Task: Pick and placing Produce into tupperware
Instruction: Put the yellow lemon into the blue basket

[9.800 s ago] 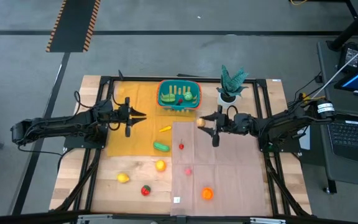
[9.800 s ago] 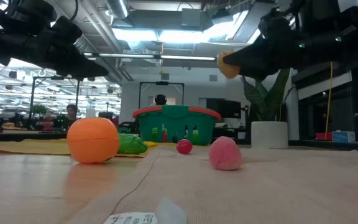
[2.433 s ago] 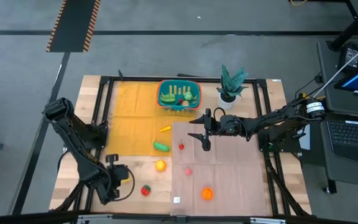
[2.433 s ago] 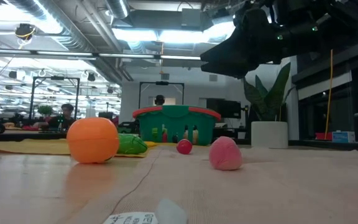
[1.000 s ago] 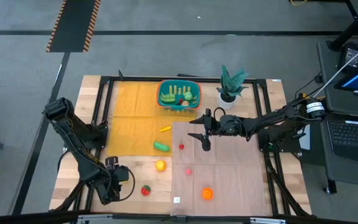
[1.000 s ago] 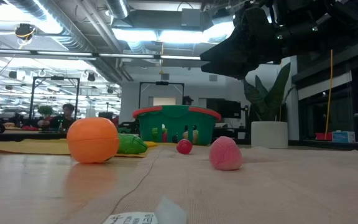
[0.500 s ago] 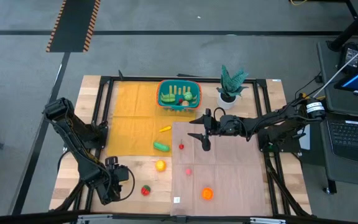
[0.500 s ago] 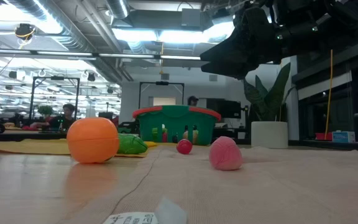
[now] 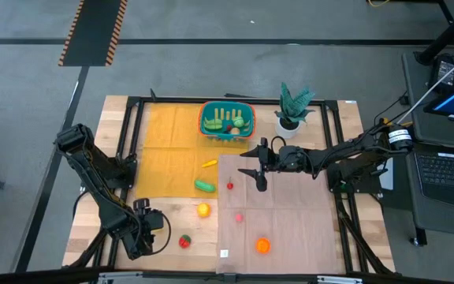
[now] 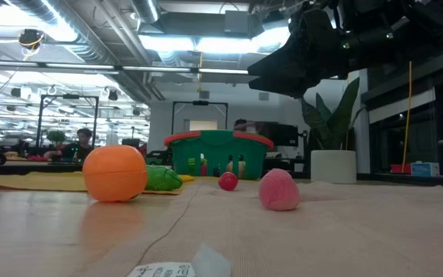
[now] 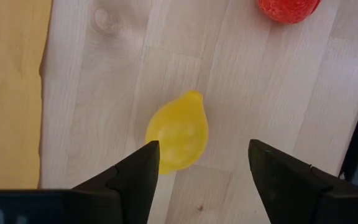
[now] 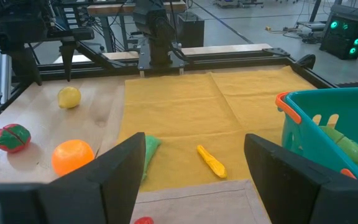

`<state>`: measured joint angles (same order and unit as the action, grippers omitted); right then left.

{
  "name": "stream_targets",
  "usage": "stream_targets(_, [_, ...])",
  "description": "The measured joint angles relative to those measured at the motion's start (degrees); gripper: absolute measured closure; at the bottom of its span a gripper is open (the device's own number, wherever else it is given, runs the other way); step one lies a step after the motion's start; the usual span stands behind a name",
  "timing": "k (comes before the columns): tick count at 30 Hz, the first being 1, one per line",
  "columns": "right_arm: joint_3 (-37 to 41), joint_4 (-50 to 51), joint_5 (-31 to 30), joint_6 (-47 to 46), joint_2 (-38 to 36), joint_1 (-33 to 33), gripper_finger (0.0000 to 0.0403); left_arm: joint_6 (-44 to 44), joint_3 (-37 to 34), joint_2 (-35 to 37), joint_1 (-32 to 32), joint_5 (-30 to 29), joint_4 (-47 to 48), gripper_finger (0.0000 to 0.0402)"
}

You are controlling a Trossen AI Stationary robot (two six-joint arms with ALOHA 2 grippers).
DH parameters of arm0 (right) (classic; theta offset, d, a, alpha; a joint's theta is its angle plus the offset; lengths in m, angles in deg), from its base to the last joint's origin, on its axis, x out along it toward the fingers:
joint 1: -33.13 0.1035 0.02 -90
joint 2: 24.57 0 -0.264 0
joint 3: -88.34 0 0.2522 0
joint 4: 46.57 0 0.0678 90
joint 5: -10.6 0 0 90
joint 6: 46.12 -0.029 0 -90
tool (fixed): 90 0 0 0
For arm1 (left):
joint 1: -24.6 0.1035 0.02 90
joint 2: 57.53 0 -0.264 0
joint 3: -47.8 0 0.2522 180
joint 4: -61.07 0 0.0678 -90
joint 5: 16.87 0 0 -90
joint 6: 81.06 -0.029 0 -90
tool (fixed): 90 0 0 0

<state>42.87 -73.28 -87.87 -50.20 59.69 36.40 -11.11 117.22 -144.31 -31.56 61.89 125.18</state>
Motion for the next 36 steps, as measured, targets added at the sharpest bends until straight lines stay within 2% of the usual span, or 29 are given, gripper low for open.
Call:
stream_targets(16, [0.0,0.0,0.0,0.0,0.0,0.0,0.0128,-1.5,0.0,0.0,0.0,-0.2,0.1,0.0164])
stream_targets(27, [0.0,0.0,0.0,-0.2,0.0,0.0,0.0128,-1.6,0.0,0.0,0.0,-1.6,0.1,0.0083])
stream_targets(36, [0.0,0.0,0.0,-0.3,0.0,0.0,0.0128,-1.7,-0.8,-1.0,0.0,-1.6,0.2,0.0075])
